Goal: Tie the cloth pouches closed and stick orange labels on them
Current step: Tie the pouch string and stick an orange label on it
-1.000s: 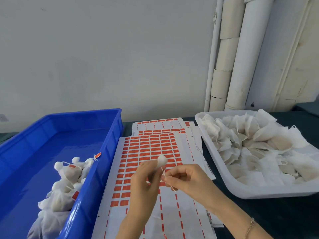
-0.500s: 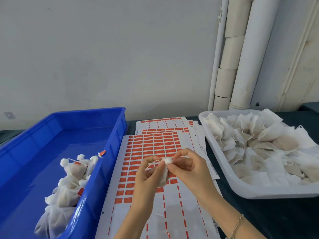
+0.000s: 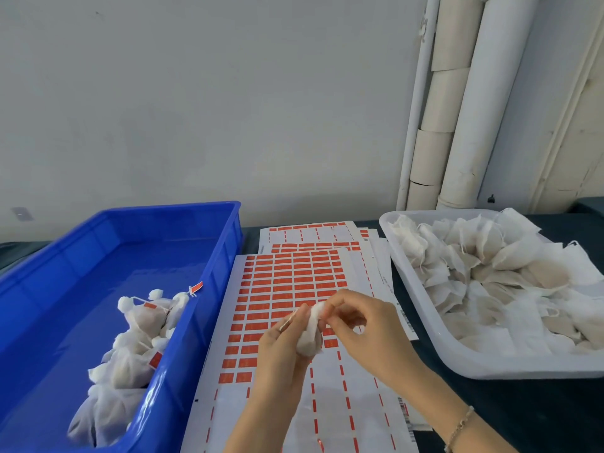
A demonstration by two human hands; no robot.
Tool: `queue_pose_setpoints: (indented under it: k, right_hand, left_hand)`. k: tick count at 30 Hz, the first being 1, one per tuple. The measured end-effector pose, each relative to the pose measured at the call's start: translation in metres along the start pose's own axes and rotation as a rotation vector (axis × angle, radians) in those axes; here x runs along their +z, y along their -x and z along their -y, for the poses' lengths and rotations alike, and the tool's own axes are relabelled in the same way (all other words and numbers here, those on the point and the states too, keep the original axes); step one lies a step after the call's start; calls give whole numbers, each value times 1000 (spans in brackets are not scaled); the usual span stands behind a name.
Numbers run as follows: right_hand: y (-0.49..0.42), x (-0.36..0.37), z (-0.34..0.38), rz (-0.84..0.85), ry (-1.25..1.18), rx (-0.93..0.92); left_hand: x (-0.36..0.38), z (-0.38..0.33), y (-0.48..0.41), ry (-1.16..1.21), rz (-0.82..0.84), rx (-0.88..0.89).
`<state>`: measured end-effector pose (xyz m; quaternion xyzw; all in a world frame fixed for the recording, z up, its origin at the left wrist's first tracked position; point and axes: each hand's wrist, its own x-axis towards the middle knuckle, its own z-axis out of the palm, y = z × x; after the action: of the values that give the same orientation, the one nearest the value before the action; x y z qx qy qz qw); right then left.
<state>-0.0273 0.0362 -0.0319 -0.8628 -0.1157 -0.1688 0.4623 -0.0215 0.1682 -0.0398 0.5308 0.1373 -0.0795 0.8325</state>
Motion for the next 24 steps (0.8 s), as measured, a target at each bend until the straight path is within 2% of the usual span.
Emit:
queue_pose_setpoints:
  k: [6, 12, 19, 24]
  right_hand:
    - [7, 2, -2, -96, 211, -91]
    - [9, 4, -4, -87, 30, -110]
    - [11, 6, -3, -30, -138, -6]
    - [15, 2, -8, -73, 45, -56]
  left_hand:
    - [3, 7, 1, 44, 24, 30]
    - [1, 4, 4, -11, 78, 102]
    - [3, 4, 10, -192, 89, 323]
    - [2, 5, 10, -338, 84, 458]
